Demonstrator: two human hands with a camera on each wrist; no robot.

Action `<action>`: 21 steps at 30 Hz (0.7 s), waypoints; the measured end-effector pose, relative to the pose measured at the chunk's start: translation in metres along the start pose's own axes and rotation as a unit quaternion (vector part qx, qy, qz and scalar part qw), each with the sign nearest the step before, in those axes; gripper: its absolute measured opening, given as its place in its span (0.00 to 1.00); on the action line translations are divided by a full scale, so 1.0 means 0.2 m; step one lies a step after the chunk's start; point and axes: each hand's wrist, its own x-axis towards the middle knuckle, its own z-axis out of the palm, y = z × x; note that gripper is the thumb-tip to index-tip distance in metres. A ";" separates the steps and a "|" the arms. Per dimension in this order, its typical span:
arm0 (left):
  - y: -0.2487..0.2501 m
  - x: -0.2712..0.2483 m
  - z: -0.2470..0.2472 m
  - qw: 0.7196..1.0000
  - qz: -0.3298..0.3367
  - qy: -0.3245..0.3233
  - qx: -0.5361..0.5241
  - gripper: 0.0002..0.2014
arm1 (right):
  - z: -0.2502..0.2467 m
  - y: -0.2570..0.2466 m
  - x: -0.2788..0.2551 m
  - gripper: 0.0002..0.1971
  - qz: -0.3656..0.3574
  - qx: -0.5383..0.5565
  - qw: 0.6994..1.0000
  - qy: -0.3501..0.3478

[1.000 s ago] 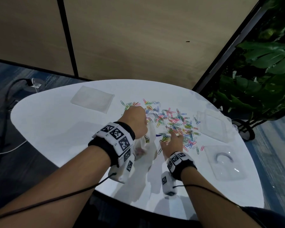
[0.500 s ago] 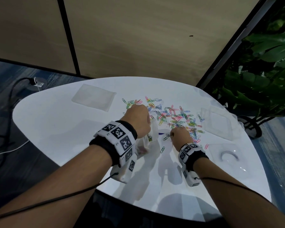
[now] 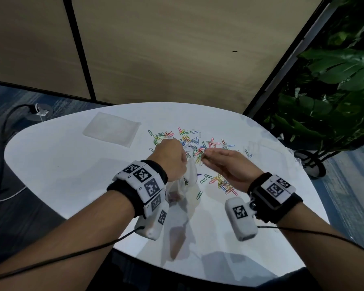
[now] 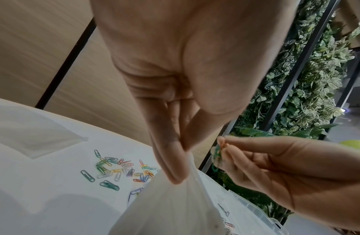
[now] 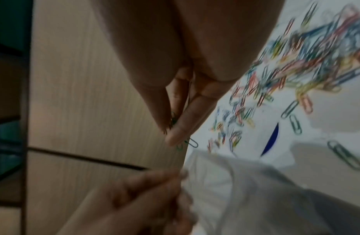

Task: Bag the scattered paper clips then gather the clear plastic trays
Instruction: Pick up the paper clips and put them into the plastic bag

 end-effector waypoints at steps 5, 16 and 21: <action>0.01 -0.01 0.02 1.000 -0.006 0.020 0.002 0.08 | 0.17 0.15 -0.04 0.10 -0.043 -0.201 0.978 -0.021; -0.01 0.00 -0.01 1.000 -0.006 0.023 0.000 0.11 | -0.47 0.14 0.09 0.37 0.076 -0.687 0.710 0.137; -0.02 0.00 -0.02 1.000 -0.005 0.021 0.006 0.10 | -0.60 0.35 0.14 0.47 0.181 -0.681 0.693 0.147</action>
